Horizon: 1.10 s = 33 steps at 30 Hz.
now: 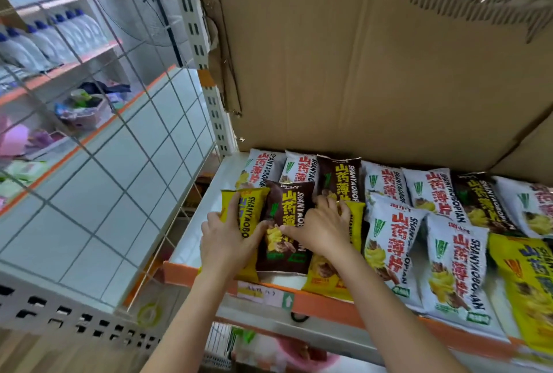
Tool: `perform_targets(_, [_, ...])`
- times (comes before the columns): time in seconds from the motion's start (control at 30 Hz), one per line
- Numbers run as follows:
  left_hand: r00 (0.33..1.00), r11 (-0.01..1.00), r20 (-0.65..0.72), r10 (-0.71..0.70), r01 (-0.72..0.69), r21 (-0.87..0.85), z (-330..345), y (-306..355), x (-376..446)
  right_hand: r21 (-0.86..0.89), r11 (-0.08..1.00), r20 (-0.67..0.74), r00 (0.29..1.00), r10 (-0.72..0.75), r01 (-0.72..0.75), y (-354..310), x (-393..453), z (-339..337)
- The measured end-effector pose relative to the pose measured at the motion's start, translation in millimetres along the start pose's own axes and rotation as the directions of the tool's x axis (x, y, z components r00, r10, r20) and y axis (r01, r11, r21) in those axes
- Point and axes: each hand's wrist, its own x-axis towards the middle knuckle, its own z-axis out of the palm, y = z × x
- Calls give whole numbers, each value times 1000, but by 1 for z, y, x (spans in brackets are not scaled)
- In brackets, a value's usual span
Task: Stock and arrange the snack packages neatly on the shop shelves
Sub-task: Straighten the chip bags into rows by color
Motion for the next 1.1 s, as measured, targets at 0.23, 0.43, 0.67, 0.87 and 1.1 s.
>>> perform_targets(0.23, [994, 983, -68, 84, -93, -156, -4, 2, -10, 171, 984, -240, 971, -2, 44, 16, -15, 5])
perform_targets(0.43, [962, 887, -235, 142, -228, -400, -21, 46, -15, 901, 426, -153, 978, 140, 80, 37, -33, -23])
perform_targets(0.67, [940, 834, -172, 295, -341, -433, -50, 135, 6, 928, 362, -207, 934, 291, 93, 95, -30, -54])
perform_targets(0.87, [889, 763, -105, 445, -438, -476, -51, 207, 10, 979, 189, -153, 872, 465, 72, 154, -27, -93])
perform_targets(1.1, [781, 854, 401, 479, -308, -419, 23, 274, -14, 854, 476, -73, 855, 513, -212, 234, -51, -95])
